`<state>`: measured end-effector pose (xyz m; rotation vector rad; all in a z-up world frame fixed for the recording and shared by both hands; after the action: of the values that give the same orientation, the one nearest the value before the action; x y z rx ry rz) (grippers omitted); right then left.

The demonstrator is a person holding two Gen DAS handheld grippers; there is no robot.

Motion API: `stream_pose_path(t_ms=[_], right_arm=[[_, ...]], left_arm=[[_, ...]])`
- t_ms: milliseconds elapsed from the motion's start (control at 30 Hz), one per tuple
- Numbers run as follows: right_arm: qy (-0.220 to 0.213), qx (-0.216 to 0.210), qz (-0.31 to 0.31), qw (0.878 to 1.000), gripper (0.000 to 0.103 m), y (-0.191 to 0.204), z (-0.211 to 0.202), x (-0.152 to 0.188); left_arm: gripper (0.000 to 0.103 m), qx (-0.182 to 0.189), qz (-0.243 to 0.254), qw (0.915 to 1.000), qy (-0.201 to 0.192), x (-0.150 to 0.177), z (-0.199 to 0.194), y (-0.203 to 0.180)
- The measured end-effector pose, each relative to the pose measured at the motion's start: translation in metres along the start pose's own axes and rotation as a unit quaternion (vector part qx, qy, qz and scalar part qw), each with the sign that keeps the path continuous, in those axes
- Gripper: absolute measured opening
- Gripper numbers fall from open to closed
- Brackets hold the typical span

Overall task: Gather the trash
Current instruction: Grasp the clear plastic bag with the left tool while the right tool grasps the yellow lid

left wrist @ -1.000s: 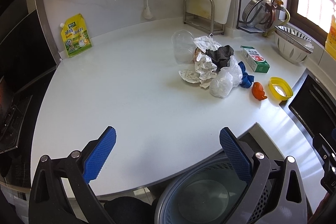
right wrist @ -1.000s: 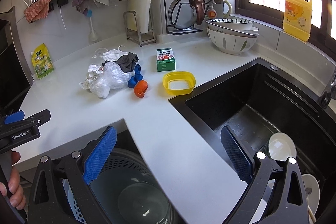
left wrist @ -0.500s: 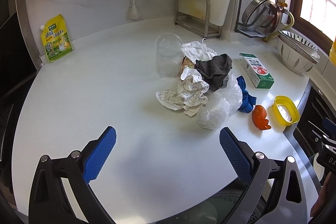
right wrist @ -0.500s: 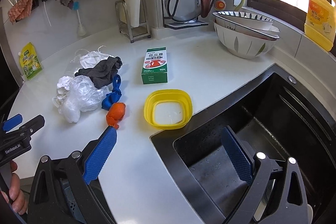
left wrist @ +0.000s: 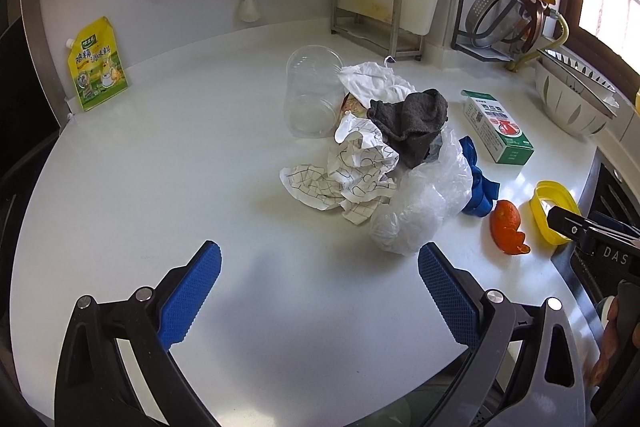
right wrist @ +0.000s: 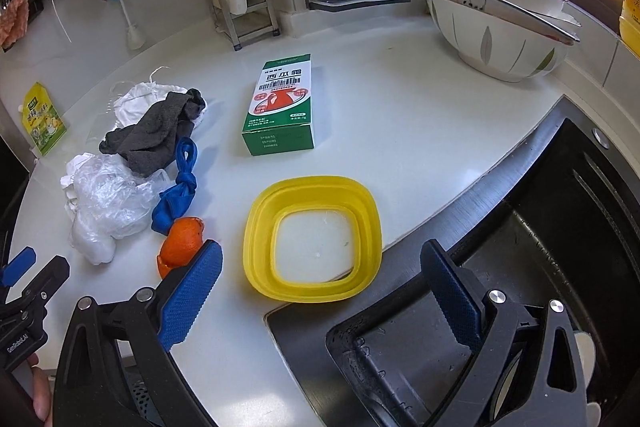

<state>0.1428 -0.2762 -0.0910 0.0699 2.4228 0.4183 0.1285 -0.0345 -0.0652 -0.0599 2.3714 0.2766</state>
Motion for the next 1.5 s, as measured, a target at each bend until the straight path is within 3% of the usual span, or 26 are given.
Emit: stream_pose_path(t_ms=[433, 467, 533, 633, 967, 1167, 1400, 1500], right_arm=[[0.028, 0.006, -0.019, 0.999, 0.093, 0.005, 0.018, -0.004], [0.027, 0.007, -0.025, 0.999, 0.091, 0.007, 0.018, -0.004], [0.027, 0.02, -0.04, 0.999, 0.077, 0.01, 0.017, -0.003], [0.024, 0.011, -0.045, 0.999, 0.068, 0.011, 0.015, -0.003], [-0.006, -0.03, -0.023, 0.999, 0.067, 0.004, -0.005, -0.001], [-0.01, -0.051, -0.007, 0.999, 0.067, -0.003, -0.009, -0.002], [-0.011, -0.058, -0.001, 0.998, 0.067, -0.005, -0.01, -0.003], [-0.01, -0.058, -0.002, 0.998, 0.067, -0.005, -0.01, -0.002]], left_arm=[[0.097, -0.002, 0.008, 1.0, 0.002, -0.003, 0.005, -0.007], [0.097, -0.002, 0.007, 1.0, 0.002, -0.003, 0.005, -0.007], [0.097, -0.004, 0.005, 1.0, 0.0, -0.003, 0.005, -0.007], [0.097, -0.002, 0.001, 1.0, 0.0, -0.004, 0.005, -0.007], [0.097, 0.001, 0.003, 1.0, -0.009, -0.007, 0.005, -0.012], [0.097, 0.033, 0.006, 0.9994, 0.012, -0.01, 0.014, -0.026], [0.097, 0.018, 0.012, 0.9997, 0.007, -0.013, 0.026, -0.043], [0.087, 0.007, 0.017, 0.9998, -0.005, -0.015, 0.026, -0.047]])
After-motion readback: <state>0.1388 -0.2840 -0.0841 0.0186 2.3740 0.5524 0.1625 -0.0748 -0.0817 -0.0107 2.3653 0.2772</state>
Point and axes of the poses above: each gripper's, at about its wrist camera, not at the fingertips, and z roughly the way its jaws point, y to its left, x to its underside, the point moved 2 cm from there along z, roughly the way its jaws point, and after that the axes turned 14 degrees about -x, right-handed, at the moved point
